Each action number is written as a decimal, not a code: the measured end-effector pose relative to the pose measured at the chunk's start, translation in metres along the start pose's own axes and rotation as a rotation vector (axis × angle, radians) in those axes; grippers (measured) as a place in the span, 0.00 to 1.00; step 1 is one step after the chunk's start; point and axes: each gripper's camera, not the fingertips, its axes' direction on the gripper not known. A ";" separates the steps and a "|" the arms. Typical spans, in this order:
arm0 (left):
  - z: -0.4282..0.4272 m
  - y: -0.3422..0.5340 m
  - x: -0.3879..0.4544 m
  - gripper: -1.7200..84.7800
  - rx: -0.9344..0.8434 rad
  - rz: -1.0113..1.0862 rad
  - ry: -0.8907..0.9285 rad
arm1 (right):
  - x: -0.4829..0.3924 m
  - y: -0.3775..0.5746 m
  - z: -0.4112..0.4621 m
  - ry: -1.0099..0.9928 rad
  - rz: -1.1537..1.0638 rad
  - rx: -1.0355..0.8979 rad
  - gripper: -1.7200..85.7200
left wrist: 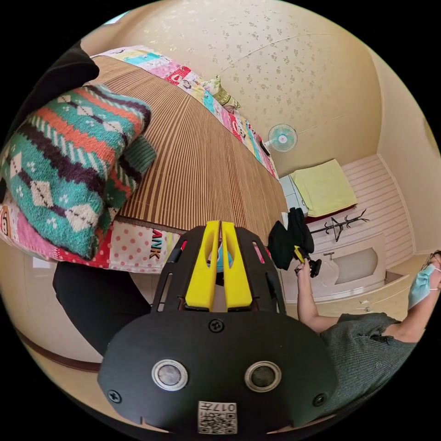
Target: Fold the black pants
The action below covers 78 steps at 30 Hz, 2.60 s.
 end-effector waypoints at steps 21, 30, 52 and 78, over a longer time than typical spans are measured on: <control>0.026 -0.001 0.020 0.03 -0.145 0.090 0.005 | -0.045 0.095 0.000 -0.202 -0.139 -0.216 0.15; 0.135 -0.023 0.134 0.15 -0.382 0.398 0.174 | -0.060 0.078 0.072 -0.394 -0.204 -0.471 0.06; 0.084 -0.149 0.142 0.06 -0.014 0.281 0.269 | -0.192 0.066 0.017 -0.965 -0.538 -0.574 0.03; 0.101 -0.117 0.070 0.18 -0.125 0.205 0.094 | -0.125 -0.066 -0.023 -0.322 -0.455 -0.051 0.03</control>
